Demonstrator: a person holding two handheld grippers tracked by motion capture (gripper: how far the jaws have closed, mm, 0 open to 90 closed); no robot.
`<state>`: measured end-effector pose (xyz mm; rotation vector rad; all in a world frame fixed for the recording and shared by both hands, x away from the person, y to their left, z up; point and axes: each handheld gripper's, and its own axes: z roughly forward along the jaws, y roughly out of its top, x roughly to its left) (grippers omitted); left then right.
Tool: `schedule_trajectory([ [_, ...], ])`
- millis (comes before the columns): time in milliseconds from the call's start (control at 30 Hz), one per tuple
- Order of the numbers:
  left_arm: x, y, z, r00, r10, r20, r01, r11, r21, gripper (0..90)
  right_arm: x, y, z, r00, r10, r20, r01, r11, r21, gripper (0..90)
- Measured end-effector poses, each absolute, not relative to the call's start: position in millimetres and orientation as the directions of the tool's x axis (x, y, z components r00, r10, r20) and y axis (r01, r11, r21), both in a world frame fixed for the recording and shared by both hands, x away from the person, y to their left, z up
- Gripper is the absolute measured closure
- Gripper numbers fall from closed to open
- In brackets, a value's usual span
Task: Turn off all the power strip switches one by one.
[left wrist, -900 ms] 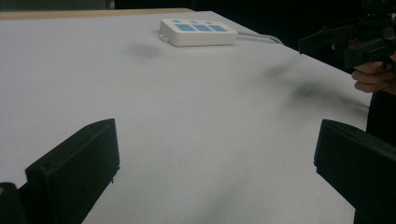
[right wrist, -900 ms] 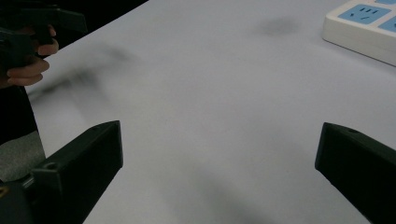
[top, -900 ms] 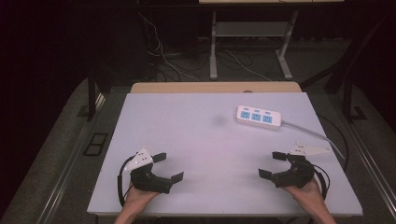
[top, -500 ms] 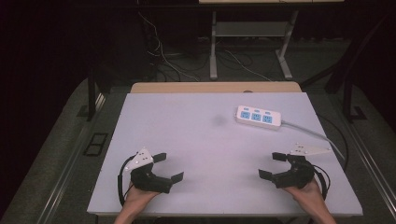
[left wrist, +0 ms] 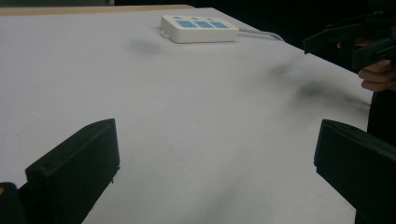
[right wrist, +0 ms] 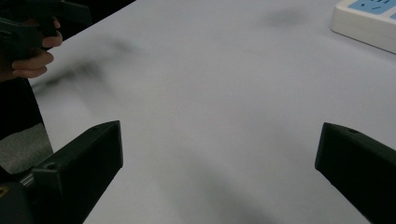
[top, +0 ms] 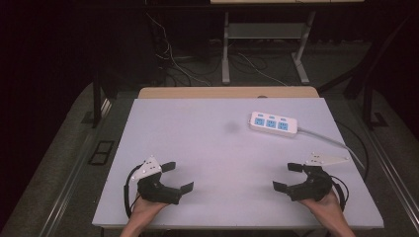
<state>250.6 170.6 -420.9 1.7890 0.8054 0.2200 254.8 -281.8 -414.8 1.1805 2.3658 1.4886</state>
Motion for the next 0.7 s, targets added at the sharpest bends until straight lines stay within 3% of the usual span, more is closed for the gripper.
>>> schedule_trajectory([
  [700, 250, 172, -423, 0.744, 0.621, -0.247, 0.428, -0.159, 0.89, 0.0, 269, -286, -393, -0.694, 0.665, 0.275, 0.557, 0.255, 0.79, 0.8],
])
